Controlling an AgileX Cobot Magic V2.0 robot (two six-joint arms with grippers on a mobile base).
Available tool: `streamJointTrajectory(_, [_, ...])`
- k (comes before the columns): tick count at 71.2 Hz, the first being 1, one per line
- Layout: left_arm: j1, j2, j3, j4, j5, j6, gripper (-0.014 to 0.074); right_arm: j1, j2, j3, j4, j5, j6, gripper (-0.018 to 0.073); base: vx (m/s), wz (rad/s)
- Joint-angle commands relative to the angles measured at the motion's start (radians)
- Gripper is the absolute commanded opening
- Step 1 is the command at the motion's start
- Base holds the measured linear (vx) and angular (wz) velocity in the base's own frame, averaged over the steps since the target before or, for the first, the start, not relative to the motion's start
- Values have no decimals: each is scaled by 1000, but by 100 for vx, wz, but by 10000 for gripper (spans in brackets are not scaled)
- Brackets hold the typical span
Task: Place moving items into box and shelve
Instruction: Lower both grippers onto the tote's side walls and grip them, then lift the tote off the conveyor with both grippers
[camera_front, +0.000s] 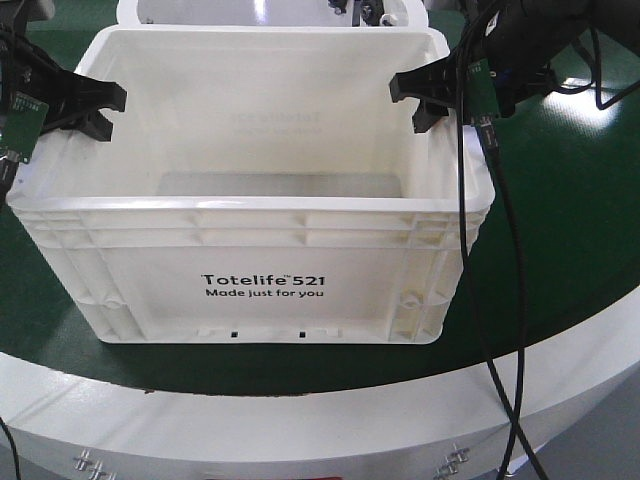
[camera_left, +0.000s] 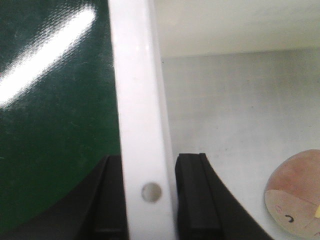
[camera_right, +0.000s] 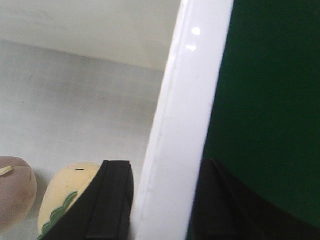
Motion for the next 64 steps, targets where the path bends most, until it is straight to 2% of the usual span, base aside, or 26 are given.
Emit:
streamJointTrajectory(1, [-2, -9, -12, -2, -24, 0, -29, 3, -37, -32, 22, -49, 9, -12, 0, 0])
streamJointTrajectory(15, [-2, -16, -12, -25, -38, 0, -27, 3, -37, -32, 22, -59, 6, -12, 0, 0])
streamJointTrajectory(24, [-2, -36, -15, -70, -59, 49, -27, 5, -40, -32, 25, -59, -19, -12, 0, 0])
streamJointTrajectory(32, [-2, -50, -36, -83, -62, 52, -27, 5, -58, -32, 31, -63, -31, -12, 0, 0])
streamJointTrajectory(64, [-2, -95, -129, -116, 0, 49, -21, 5, -163, -54, 26, -65, -31, -12, 0, 0])
